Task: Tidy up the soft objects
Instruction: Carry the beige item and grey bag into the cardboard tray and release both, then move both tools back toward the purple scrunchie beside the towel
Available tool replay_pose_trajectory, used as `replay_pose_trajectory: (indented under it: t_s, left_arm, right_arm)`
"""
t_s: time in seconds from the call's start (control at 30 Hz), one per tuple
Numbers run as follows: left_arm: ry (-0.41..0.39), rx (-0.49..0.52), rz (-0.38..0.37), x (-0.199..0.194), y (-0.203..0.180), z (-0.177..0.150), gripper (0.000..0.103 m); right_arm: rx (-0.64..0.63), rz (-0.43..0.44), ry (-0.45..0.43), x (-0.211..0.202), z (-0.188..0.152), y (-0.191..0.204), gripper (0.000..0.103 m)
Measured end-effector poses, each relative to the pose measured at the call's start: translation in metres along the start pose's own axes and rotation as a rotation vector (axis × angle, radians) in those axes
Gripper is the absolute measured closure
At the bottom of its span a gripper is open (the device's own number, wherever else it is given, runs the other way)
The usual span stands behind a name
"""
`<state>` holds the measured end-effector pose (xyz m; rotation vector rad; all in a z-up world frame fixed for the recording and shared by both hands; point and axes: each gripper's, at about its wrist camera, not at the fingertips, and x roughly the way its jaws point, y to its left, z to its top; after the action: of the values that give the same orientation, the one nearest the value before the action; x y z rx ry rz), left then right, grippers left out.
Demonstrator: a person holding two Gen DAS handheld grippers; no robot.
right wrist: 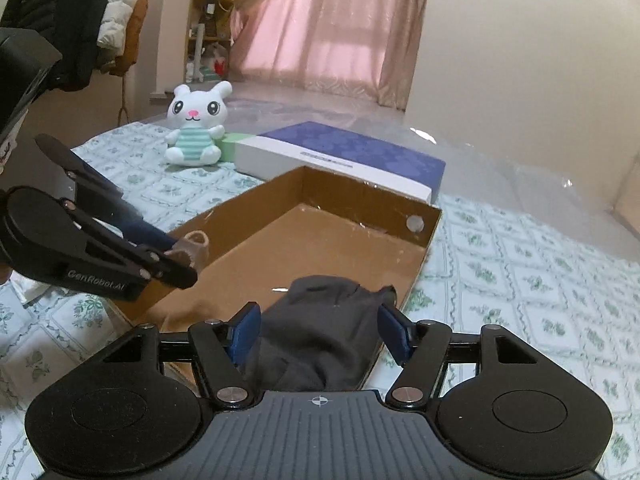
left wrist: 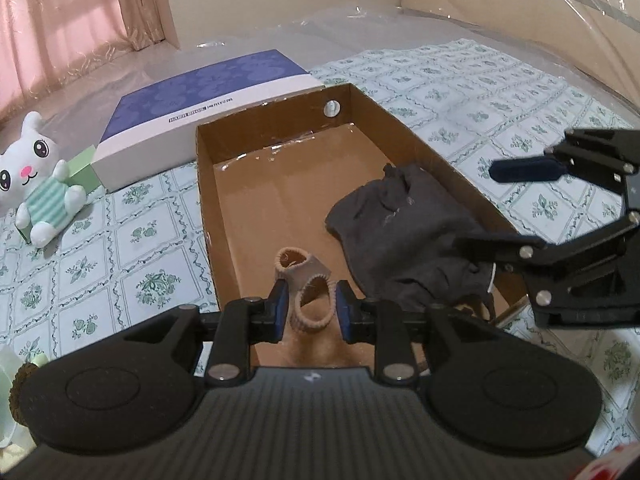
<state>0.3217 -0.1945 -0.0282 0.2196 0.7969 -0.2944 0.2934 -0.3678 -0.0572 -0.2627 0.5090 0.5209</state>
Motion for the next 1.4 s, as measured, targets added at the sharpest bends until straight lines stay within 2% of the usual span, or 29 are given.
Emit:
replay_pose_trajectory:
  t_s: [0.03,0.1,0.3,0.6,0.87,1.4]
  left_arm:
    - [-0.005,0.002,-0.003,0.0,0.001,0.001,0.075]
    - [-0.021,0.004,0.001,-0.002,0.002,0.003,0.06]
    - [-0.039,0.011,0.001,-0.014,0.007,0.004,0.052]
    - [-0.017,-0.054,-0.001,-0.055,0.024,-0.016,0.051]
    - [-0.012,-0.13,0.039,-0.109,0.054,-0.045,0.05]
    - [-0.067,-0.23,0.134,-0.209,0.106,-0.107,0.05]
  right_arm:
    - [0.006,-0.003,0.003,-0.001,0.001,0.001,0.039]
    - [0.02,-0.007,0.008,-0.003,0.002,0.002,0.039]
    - [0.082,-0.003,0.001,-0.014,0.006,0.003,0.039]
    - [0.202,0.002,0.02,-0.038,0.01,0.016,0.039]
    - [0.292,0.003,0.008,-0.071,0.012,0.041,0.039]
    - [0.339,0.024,-0.004,-0.116,0.025,0.106,0.039]
